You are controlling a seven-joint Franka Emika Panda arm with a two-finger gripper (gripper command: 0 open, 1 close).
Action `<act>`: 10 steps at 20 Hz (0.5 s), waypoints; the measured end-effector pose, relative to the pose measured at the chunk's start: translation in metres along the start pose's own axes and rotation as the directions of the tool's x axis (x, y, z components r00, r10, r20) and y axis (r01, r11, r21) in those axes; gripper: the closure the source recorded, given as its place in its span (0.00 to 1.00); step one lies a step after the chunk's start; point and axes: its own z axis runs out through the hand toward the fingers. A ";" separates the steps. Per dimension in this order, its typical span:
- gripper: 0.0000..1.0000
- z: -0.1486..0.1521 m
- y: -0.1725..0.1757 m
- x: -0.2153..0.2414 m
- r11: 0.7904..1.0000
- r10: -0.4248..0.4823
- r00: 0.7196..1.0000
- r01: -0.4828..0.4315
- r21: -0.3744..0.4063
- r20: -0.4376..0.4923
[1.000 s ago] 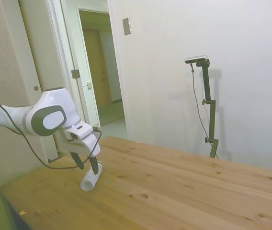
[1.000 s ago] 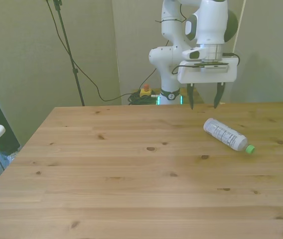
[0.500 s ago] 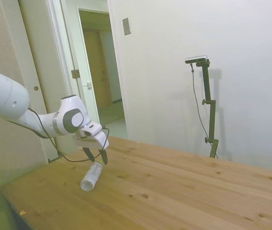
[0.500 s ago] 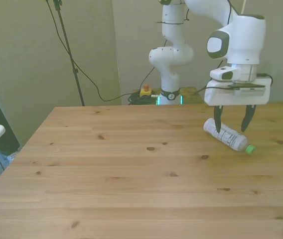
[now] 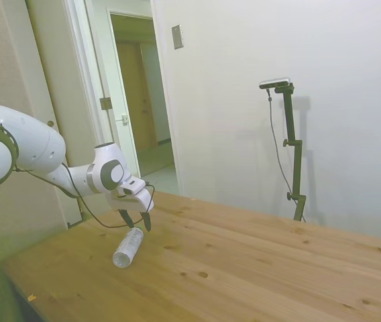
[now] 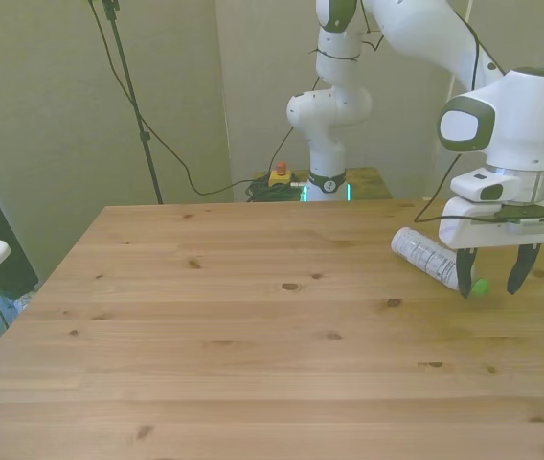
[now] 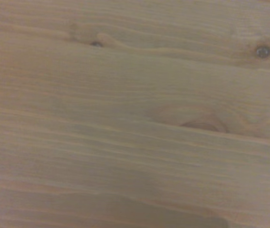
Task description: Stand the water bottle
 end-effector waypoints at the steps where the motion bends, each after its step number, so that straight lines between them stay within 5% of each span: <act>1: 0.00 0.001 0.000 -0.001 1.000 -0.002 1.000 0.002 -0.003 0.002; 6: 0.00 0.003 0.000 -0.005 1.000 -0.006 1.000 0.007 -0.026 0.015; 7: 1.00 0.004 0.001 -0.005 0.999 -0.005 1.000 0.005 -0.031 0.017; 10: 1.00 0.005 0.003 -0.003 0.999 0.000 1.000 0.001 -0.039 0.018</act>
